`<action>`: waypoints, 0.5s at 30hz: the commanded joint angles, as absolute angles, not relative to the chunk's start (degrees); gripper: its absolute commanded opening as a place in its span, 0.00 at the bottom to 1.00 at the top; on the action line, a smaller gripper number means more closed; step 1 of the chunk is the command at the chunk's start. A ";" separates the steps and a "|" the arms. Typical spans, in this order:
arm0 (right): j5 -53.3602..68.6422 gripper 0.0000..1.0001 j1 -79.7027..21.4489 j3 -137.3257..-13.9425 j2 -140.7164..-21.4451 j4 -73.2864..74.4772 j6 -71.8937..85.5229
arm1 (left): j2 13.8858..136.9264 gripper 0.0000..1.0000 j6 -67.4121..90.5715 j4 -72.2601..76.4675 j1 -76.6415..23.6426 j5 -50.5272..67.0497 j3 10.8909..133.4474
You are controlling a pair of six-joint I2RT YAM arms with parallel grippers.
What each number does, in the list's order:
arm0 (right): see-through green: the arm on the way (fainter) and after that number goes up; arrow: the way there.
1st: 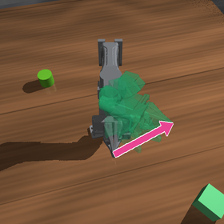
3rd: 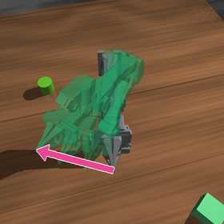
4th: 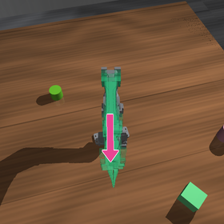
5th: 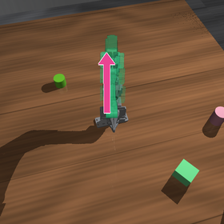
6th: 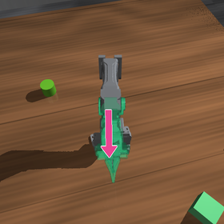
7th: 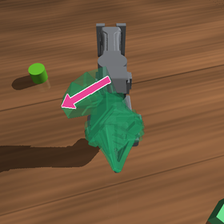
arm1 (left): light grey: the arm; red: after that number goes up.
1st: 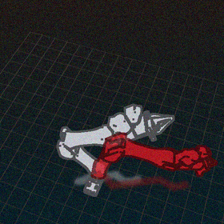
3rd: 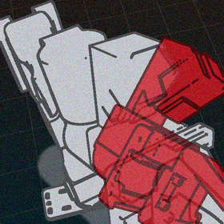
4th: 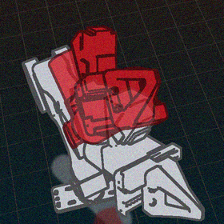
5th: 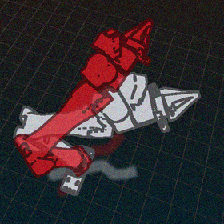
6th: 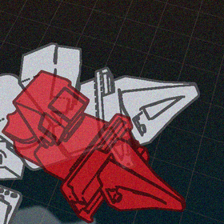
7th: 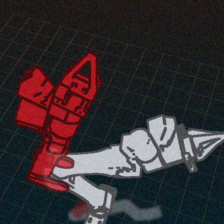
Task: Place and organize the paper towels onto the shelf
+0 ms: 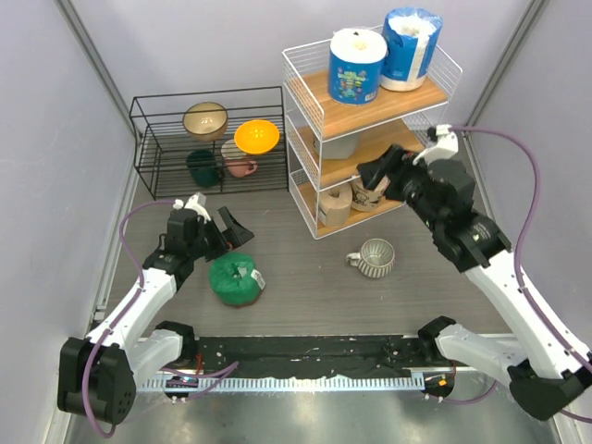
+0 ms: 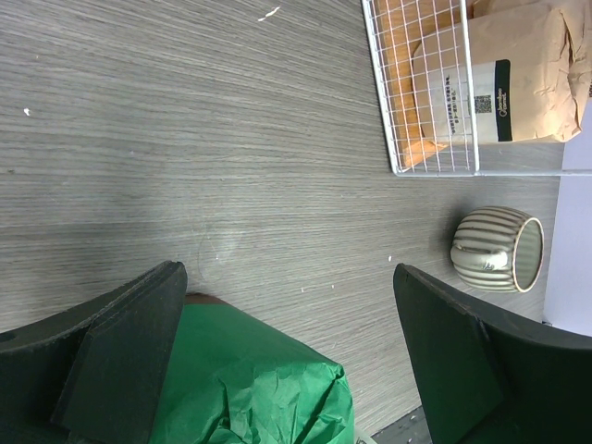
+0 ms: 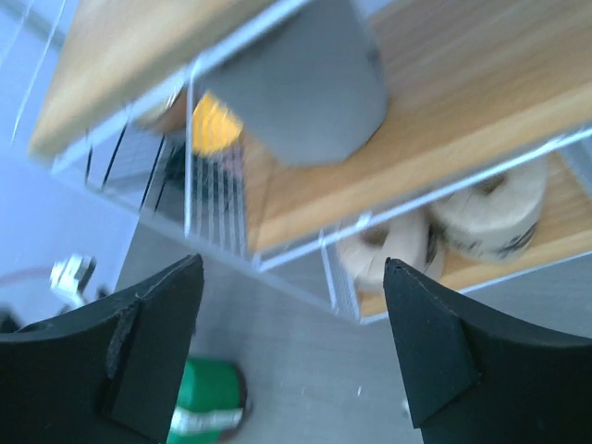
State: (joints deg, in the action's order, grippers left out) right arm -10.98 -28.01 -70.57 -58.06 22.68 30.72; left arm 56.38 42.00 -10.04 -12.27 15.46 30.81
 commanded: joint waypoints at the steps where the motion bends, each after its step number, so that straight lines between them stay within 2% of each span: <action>1: -8.94 0.88 -36.88 -64.18 -53.71 24.60 32.26 | 55.81 1.00 42.19 -8.35 -12.39 16.00 31.64; 2: -16.27 0.89 -45.96 -63.29 -53.53 26.18 32.43 | 55.72 1.00 42.19 -8.44 -12.48 15.91 31.64; 5: -27.55 0.91 -61.54 -59.86 -54.14 25.94 37.07 | 55.55 1.00 42.01 -8.79 -12.48 15.56 31.82; 9: -38.62 0.92 -76.41 -57.57 -59.49 21.45 41.48 | 55.55 1.00 41.92 -9.14 -12.39 15.03 31.82; 15: -44.47 0.96 -83.14 -64.68 -77.50 17.14 42.71 | 55.37 1.00 41.75 -9.58 -12.48 14.77 31.99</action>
